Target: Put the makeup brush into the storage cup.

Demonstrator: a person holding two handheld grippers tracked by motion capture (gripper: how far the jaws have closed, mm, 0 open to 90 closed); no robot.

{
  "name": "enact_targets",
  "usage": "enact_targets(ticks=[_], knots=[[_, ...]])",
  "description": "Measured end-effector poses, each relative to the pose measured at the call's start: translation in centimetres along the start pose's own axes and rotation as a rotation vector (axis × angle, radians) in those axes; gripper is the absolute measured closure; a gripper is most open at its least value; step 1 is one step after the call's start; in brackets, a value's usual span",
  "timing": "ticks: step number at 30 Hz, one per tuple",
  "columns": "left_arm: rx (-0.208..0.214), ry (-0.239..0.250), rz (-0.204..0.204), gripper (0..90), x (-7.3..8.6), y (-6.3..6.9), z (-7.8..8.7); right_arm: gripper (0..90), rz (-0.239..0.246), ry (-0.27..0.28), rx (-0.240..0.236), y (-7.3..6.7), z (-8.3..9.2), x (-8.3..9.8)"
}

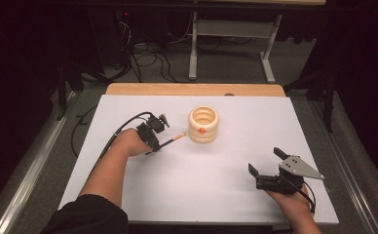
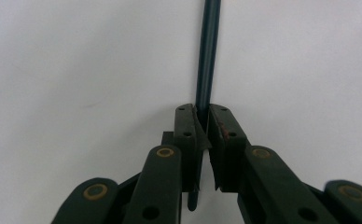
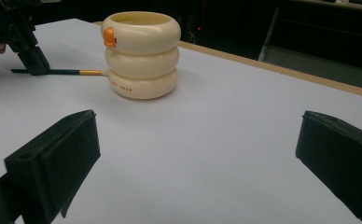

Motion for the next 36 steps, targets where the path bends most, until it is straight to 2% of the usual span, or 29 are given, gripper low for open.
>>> enact_targets(ticks=[6, 19, 24, 26, 36], knots=[[0.013, 0.007, 0.013, 81.9, -0.07, -0.03, -0.05, 1.0, 0.002, -0.001, -0.002, -0.01, 0.01, 0.02], [0.02, 0.012, -0.009, 84.0, 0.0, -0.14, -0.03, 1.0, -0.001, -0.006, 0.001, 0.0, -0.05, 0.13], [0.028, 0.008, -0.003, 84.3, -0.02, -0.16, -0.02, 1.0, 0.004, -0.005, 0.003, 0.09, -0.03, 0.11], [0.033, 0.008, 0.012, 84.4, -0.04, -0.21, -0.03, 1.0, 0.002, -0.003, 0.0, 0.09, -0.06, 0.12], [0.025, 0.001, 0.007, 84.6, -0.05, -0.2, 0.05, 1.0, -0.003, -0.005, 0.003, 0.12, -0.07, 0.14]])
Point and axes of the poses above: each handheld gripper's, and its own axes: z roughly backward along the jaws, x roughly out of its underside, y roughly to its right, the point moved 10 cm from there along -z, roughly forward along the jaws, and after that the axes turned 9 degrees about -z, right-handed, at the moved point
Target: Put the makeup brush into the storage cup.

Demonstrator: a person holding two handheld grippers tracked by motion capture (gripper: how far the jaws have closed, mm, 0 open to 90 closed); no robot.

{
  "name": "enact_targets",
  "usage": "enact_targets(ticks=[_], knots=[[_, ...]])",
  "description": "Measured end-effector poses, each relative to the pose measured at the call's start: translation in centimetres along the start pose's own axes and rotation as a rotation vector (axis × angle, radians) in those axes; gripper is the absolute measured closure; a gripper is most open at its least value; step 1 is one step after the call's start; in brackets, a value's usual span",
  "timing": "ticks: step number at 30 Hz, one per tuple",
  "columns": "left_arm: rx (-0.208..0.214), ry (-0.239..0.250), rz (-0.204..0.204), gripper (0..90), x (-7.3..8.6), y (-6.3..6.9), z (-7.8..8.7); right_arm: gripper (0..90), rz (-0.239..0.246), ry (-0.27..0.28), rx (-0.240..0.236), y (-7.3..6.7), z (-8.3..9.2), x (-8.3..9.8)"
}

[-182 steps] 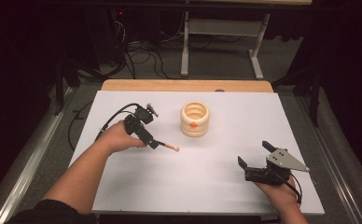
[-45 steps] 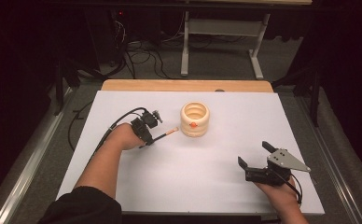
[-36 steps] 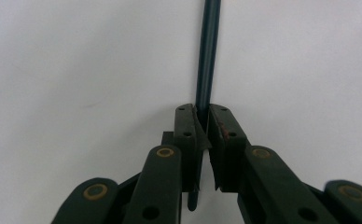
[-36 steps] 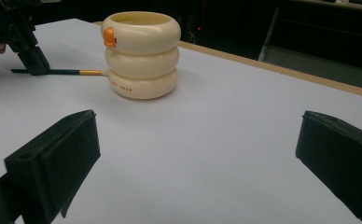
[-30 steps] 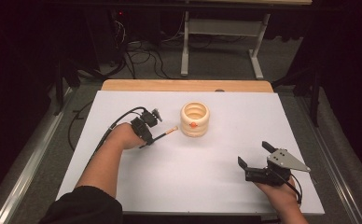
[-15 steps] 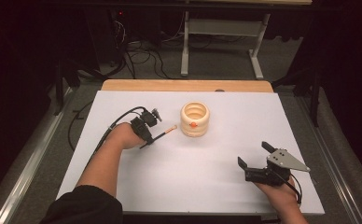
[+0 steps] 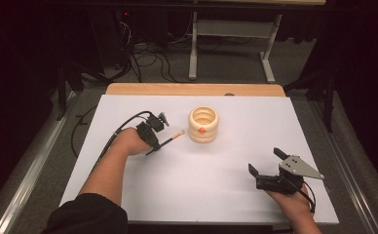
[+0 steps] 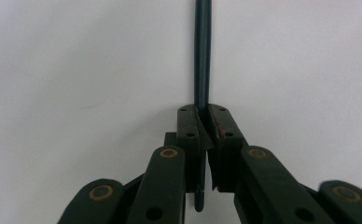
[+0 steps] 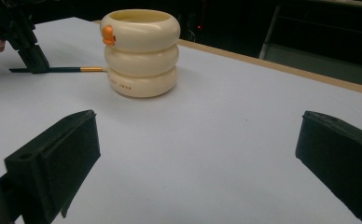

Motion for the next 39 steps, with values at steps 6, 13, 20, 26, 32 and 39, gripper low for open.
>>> enact_targets(ticks=[6, 13, 20, 26, 32, 39], knots=[[-0.022, -0.003, -0.014, 84.6, 0.1, 0.1, 0.1, 1.0, 0.001, 0.002, -0.002, 0.0, 0.0, 0.0], [-0.038, 0.014, -0.016, 84.6, 0.1, 0.2, 0.7, 1.0, 0.003, 0.006, -0.004, -0.1, 0.1, -0.1], [-0.064, 0.046, -0.005, 84.7, 0.4, -0.1, 1.5, 1.0, 0.005, 0.003, -0.005, 0.0, 0.0, -0.1], [-0.054, 0.069, 0.01, 84.8, 1.2, -0.3, 2.0, 1.0, 0.005, 0.002, -0.005, 0.0, 0.0, -0.1], [-0.039, 0.139, 0.02, 84.7, 1.7, 0.0, 2.5, 1.0, 0.001, 0.0, -0.001, 0.0, 0.0, 0.0], [-0.03, 0.212, 0.043, 84.7, 2.0, 0.5, 2.8, 1.1, 0.008, 0.001, -0.005, -0.1, -0.1, 0.0]])
Point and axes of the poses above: each handheld gripper's, and its own axes: z roughly backward along the jaws, x roughly out of its underside, y roughly to its right, the point moved 10 cm from there along -z, roughly forward along the jaws, and after that the axes turned 9 degrees about -z, right-handed, at the moved point
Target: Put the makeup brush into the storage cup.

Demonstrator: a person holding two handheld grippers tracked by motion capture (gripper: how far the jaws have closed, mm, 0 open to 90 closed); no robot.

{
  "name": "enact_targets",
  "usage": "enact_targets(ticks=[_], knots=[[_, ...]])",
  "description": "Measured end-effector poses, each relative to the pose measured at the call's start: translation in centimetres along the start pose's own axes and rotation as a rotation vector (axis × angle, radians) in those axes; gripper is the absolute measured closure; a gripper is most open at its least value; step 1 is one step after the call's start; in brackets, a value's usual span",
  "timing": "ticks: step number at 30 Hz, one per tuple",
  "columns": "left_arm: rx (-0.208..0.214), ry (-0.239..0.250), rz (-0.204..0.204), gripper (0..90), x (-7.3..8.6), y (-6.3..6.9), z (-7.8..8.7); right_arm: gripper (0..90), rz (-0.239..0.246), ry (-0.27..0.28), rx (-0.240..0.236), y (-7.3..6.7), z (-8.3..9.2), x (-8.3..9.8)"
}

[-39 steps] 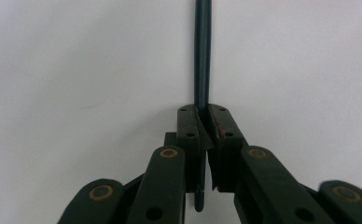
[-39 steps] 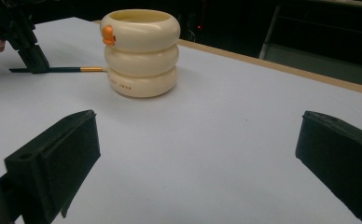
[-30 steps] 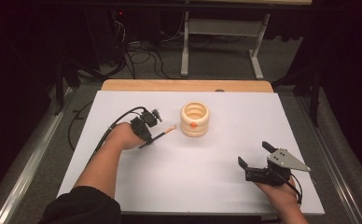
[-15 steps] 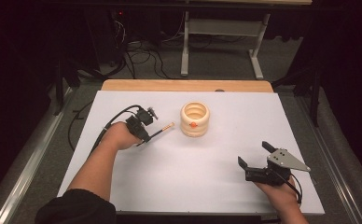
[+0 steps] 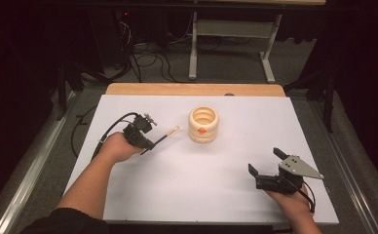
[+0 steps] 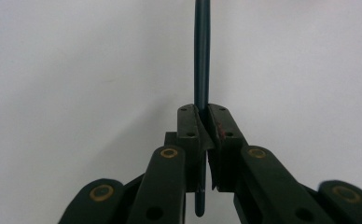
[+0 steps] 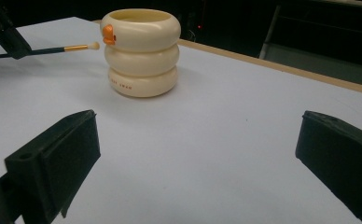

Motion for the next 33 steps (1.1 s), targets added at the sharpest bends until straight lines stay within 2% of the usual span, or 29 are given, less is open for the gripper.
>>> enact_targets(ticks=[5, 7, 11, 12, 17, 21, 25, 26, 29, 33], knots=[[0.013, 0.067, 0.021, 84.7, 0.0, 0.6, 0.3, 1.1, -0.001, 0.001, 0.0, 0.0, 0.0, 0.0], [0.005, 0.084, 0.021, 84.8, 0.1, 0.8, 0.2, 1.1, -0.012, -0.002, 0.001, 0.0, 0.0, 0.0], [0.013, 0.102, 0.029, 84.8, 0.5, 1.2, 0.0, 1.1, -0.003, -0.003, 0.002, 0.0, 0.0, 0.0], [0.009, 0.101, 0.024, 84.7, 0.6, 1.2, 0.0, 1.1, -0.001, -0.001, 0.001, 0.0, 0.0, 0.0], [-0.017, 0.157, 0.033, 84.7, 0.6, 1.5, 0.4, 1.1, -0.003, -0.002, 0.003, 0.0, 0.0, 0.0], [-0.038, 0.202, 0.055, 84.8, 0.8, 1.6, 0.6, 1.1, 0.001, -0.002, 0.005, 0.0, 0.0, 0.0], [-0.045, 0.222, 0.059, 84.7, 1.3, 1.9, 0.7, 1.1, -0.002, 0.001, 0.003, -0.1, 0.1, -0.1], [-0.043, 0.237, 0.071, 84.7, 1.3, 2.0, 0.8, 1.1, -0.003, 0.001, 0.003, -0.1, 0.1, -0.1], [-0.06, 0.243, 0.073, 84.7, 1.7, 2.2, 0.9, 1.1, -0.002, 0.0, 0.006, -0.1, 0.2, -0.1], [-0.058, 0.265, 0.093, 84.7, 1.8, 2.6, 1.1, 1.1, -0.009, -0.001, 0.007, -0.1, 0.2, -0.1]])
Point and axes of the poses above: each handheld gripper's, and its own axes: z roughly backward along the jaws, x roughly out of its underside, y roughly to its right, the point moved 10 cm from there along -z, roughly forward along the jaws, and after that the axes turned 9 degrees about -z, right-handed, at the moved point
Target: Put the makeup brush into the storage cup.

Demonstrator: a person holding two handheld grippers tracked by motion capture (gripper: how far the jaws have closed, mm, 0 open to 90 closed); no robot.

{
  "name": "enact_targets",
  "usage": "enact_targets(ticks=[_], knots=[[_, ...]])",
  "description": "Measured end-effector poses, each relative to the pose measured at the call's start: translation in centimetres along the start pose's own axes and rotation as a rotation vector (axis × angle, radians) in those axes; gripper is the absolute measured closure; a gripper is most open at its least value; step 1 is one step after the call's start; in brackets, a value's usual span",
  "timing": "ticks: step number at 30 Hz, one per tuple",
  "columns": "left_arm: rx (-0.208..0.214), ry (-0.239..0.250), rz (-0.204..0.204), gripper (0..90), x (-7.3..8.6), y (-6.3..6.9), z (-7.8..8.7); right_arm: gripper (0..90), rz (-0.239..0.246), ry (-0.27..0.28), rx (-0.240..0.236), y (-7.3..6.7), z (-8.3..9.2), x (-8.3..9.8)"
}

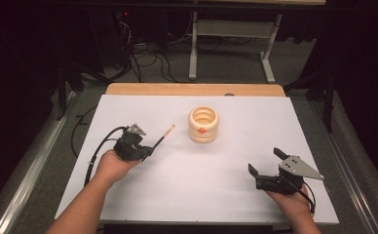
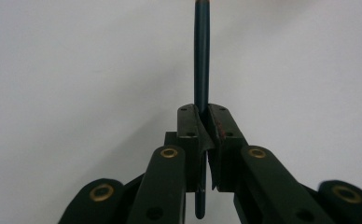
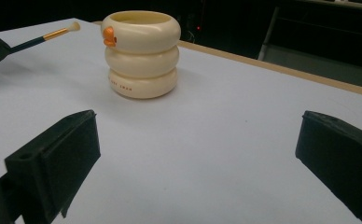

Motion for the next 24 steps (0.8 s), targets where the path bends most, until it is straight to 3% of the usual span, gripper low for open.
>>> enact_targets(ticks=[5, 11, 13, 24], knots=[[-0.034, 0.014, -0.004, 84.7, 0.3, 0.4, 0.3, 1.0, -0.002, 0.001, 0.0, 0.0, 0.0, 0.0], [-0.022, 0.059, 0.032, 84.7, 0.3, 1.1, 0.4, 1.1, -0.001, 0.008, 0.001, 0.0, 0.1, -0.1], [-0.038, 0.055, 0.016, 84.7, 0.4, 1.2, 0.3, 1.1, 0.002, 0.008, 0.001, -0.1, 0.1, -0.1], [-0.04, 0.149, 0.034, 84.7, 0.8, 1.6, 0.1, 1.1, 0.001, 0.003, 0.004, 0.1, -0.1, 0.1]])
Point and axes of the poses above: each handheld gripper's, and its own axes: z roughly backward along the jaws, x roughly out of its underside, y roughly to its right, the point moved 10 cm from there along -z, roughly forward along the jaws, and after that the axes turned 9 degrees about -z, right-handed, at the moved point
